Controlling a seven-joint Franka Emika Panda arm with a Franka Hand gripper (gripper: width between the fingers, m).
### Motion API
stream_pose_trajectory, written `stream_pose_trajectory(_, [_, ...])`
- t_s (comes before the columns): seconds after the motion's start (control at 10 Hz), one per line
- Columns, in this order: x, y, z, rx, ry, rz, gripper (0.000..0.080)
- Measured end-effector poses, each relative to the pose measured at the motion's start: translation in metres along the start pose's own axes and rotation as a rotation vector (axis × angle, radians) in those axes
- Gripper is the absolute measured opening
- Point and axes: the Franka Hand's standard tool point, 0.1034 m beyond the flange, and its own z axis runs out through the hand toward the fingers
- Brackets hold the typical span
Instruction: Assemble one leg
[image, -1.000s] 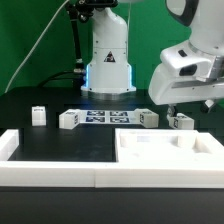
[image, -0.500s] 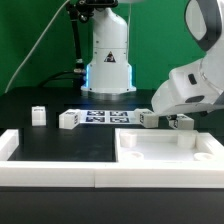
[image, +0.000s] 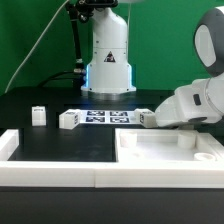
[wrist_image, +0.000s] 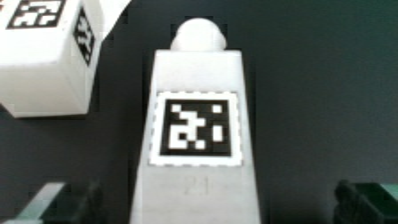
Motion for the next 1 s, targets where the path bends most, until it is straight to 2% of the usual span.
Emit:
stream_pose_trajectory(0.3, [0.0030, 0.0014, -0.0014, 0.005, 0.018, -0.004, 0.0620])
stream_pose_trajectory(0.5, [0.0029, 0.0013, -0.0014, 0.005, 0.018, -0.004, 0.0289])
stream_pose_trajectory(1.0, [0.0029, 0.0013, -0.0016, 0.005, 0.018, -0.005, 0.0291])
